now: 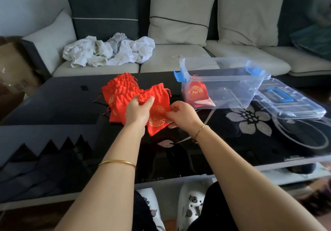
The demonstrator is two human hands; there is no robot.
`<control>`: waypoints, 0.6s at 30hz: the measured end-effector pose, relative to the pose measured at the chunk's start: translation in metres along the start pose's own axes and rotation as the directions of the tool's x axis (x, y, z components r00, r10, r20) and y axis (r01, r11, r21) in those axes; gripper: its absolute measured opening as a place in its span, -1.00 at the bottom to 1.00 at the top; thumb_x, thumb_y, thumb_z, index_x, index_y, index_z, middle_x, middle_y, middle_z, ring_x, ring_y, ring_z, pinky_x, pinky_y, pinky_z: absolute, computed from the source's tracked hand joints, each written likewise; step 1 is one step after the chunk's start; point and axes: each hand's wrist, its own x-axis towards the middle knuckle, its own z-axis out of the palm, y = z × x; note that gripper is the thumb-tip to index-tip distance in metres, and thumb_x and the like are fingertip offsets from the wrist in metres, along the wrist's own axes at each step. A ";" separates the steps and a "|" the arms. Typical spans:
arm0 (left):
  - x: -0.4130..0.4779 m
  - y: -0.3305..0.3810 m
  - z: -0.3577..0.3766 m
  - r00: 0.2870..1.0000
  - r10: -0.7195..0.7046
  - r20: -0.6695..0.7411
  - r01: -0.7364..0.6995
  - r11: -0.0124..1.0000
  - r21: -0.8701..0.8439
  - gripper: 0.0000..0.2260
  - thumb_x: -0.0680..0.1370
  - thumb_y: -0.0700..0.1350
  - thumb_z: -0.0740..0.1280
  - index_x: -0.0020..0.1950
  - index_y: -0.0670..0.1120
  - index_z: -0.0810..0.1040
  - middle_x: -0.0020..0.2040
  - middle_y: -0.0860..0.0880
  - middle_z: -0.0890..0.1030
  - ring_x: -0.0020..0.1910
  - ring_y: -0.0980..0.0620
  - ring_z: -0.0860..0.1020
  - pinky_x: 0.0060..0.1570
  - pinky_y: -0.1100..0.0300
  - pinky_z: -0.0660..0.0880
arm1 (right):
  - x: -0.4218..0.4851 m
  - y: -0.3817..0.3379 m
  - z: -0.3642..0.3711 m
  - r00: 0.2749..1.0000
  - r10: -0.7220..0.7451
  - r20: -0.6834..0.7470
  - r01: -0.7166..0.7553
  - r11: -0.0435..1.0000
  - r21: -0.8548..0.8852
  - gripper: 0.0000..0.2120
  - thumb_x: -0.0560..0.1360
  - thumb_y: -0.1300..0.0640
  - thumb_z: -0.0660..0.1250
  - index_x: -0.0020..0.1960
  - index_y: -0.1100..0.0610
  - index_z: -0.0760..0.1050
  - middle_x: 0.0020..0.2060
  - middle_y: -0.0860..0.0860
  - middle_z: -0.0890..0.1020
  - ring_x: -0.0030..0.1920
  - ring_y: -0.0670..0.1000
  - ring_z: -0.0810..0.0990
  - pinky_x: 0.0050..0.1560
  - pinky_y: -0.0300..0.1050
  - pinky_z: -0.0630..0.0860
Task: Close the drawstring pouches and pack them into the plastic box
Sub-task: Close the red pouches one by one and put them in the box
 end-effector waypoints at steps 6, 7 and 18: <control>-0.005 0.005 0.018 0.981 0.115 0.154 -0.122 0.992 0.038 -0.90 0.53 -0.12 0.36 0.02 -0.08 0.58 -0.04 -0.06 0.65 -0.05 -0.02 0.61 -0.01 0.11 0.52 | -0.010 0.007 -0.040 0.973 0.161 -0.162 -0.108 0.950 0.294 -0.56 0.51 0.33 0.18 0.36 0.16 0.23 0.13 0.13 0.44 -0.25 0.10 0.64 -0.42 -0.15 0.55; -0.005 0.005 0.021 0.977 0.124 0.176 -0.135 0.990 0.050 -0.88 0.53 -0.13 0.36 0.05 -0.09 0.57 -0.04 -0.05 0.64 -0.06 0.00 0.61 -0.04 0.13 0.53 | -0.012 0.008 -0.044 0.973 0.161 -0.163 -0.101 0.939 0.329 -0.50 0.52 0.35 0.15 0.42 0.11 0.17 0.20 0.13 0.40 -0.28 0.05 0.62 -0.45 -0.20 0.52; -0.010 0.005 0.028 0.926 0.230 0.299 -0.284 0.947 0.151 -0.78 0.50 -0.18 0.40 0.05 0.01 0.42 -0.05 0.03 0.56 -0.03 0.06 0.57 0.00 0.13 0.51 | -0.007 0.022 -0.047 0.985 0.086 -0.153 -0.037 0.954 0.298 -0.60 0.59 0.32 0.07 0.40 0.11 0.30 0.26 0.11 0.47 -0.53 -0.12 0.56 -0.63 -0.33 0.35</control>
